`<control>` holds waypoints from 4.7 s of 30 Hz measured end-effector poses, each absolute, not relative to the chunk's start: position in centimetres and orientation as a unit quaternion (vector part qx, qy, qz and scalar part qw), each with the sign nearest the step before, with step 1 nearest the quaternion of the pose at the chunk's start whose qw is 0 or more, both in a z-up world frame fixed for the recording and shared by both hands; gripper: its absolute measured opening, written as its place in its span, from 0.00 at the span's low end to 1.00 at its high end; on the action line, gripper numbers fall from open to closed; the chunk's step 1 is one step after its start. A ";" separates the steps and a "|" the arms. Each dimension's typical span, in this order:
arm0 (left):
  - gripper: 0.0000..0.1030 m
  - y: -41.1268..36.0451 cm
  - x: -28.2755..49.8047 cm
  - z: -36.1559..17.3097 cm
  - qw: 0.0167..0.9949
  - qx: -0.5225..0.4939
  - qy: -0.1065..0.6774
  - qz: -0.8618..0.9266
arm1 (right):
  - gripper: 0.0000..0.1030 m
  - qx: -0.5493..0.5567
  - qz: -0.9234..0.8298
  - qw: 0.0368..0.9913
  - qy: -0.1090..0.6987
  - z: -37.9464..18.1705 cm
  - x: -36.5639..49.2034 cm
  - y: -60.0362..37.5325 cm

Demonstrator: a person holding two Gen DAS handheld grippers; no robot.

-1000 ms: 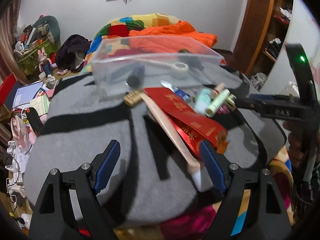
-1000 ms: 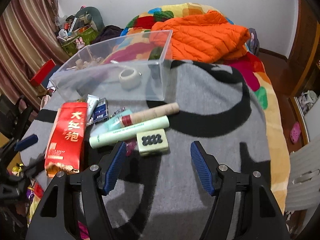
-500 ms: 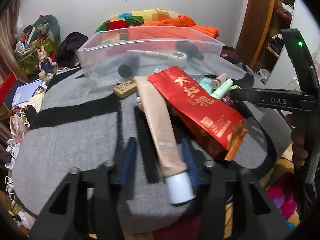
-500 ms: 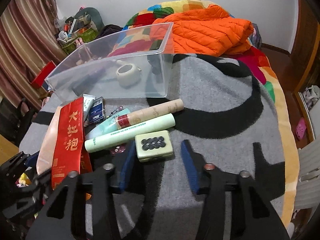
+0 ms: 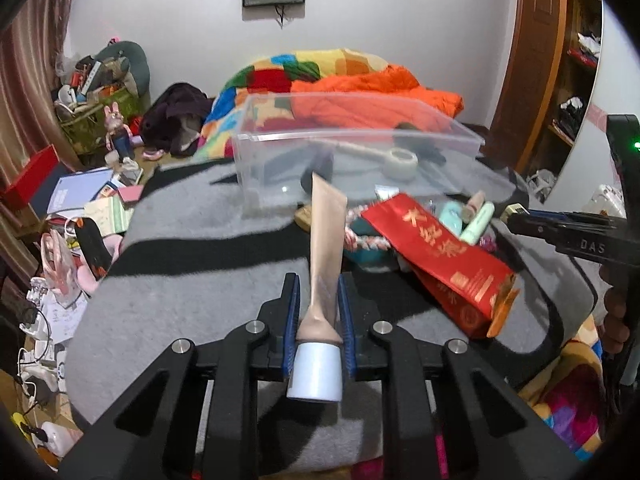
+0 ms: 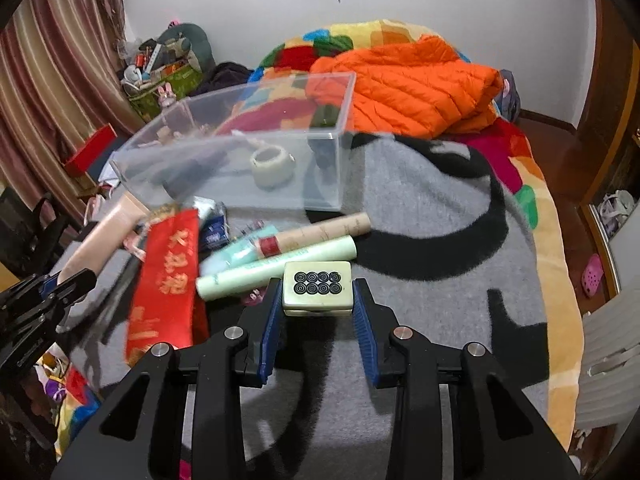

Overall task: Organize objects
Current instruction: 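Lower the beige tube and tile block into the clear box and open both tools, then grasp the red tea bag with the right tool while the left tool grasps the braided rope bracelet, then carry the tea bag and bracelet into the clear box and open both tools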

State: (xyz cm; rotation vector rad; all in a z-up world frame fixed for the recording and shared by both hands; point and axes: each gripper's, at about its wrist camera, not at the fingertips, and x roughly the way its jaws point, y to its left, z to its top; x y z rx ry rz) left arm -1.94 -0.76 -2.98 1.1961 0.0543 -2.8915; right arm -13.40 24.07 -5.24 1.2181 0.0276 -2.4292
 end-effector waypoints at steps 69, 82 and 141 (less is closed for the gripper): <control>0.19 -3.7 -18.0 0.2 -0.032 0.400 0.011 -0.916 | 0.48 0.445 -0.872 0.203 0.021 -1.9 -24.6 16.9; 0.47 -3.3 -11.6 1.8 -0.031 0.370 -0.002 -0.928 | 0.57 0.417 -0.876 0.243 0.013 0.4 -17.9 18.8; 0.05 -2.7 -5.8 2.9 -0.074 0.339 0.052 -0.936 | 0.51 0.384 -0.886 0.258 0.016 -0.1 -10.4 19.7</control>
